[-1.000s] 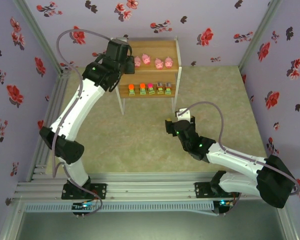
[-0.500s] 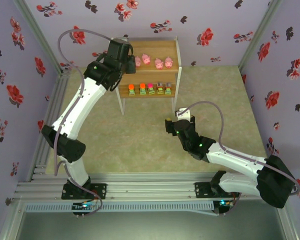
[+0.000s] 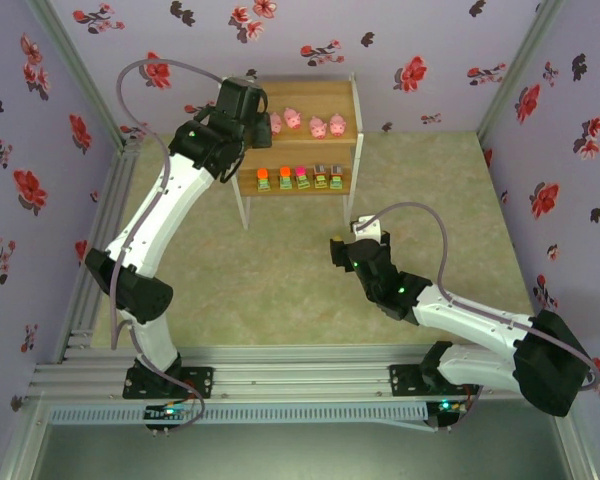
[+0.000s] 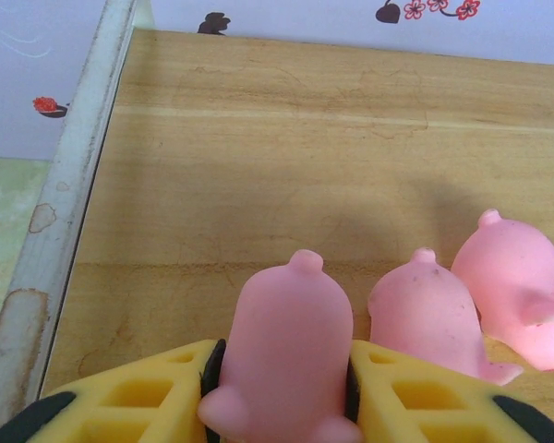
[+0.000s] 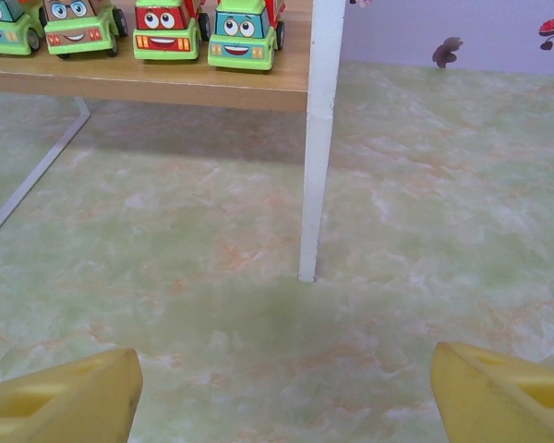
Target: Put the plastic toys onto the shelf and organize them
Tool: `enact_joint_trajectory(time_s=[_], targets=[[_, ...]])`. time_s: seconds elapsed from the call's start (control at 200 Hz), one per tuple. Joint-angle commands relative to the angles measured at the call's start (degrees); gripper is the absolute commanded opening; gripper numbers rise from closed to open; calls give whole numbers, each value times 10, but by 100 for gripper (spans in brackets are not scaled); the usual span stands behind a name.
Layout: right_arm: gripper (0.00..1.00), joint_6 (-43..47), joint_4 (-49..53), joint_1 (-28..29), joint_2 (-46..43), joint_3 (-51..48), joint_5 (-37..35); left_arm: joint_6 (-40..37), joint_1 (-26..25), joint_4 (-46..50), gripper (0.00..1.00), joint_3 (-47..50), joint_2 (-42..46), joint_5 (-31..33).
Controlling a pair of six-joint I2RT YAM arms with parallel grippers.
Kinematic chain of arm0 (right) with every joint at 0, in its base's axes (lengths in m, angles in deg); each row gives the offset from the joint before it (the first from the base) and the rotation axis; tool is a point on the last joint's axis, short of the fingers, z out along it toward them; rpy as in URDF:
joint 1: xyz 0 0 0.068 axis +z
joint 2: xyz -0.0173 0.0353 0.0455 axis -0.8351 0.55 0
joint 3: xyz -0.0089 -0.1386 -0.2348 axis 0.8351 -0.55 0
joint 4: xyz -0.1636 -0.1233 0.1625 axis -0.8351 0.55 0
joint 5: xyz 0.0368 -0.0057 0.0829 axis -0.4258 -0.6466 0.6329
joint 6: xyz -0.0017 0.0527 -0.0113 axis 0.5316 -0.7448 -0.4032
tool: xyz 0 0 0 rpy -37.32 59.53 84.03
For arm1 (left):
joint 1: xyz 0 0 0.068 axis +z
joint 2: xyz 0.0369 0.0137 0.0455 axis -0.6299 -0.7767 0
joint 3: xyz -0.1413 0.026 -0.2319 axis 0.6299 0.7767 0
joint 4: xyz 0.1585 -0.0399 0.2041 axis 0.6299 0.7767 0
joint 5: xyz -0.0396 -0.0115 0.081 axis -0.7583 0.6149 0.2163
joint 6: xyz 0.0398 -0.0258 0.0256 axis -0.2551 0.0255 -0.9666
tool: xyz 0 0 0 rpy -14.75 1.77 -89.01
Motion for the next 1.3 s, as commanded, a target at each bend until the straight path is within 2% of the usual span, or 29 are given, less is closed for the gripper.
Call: enact_joint_trajectory(time_s=[0.0,1.085,1.295], targets=[[76,-2,7,-3,5,18,4,13,4,4,40,-13,-7,9],[76,-1,10,-3,1,17,3,14,-5,-20,42,12,7,7],[76,-1,10,-3,1,18,4,12,-7,-21,45,7,11,7]])
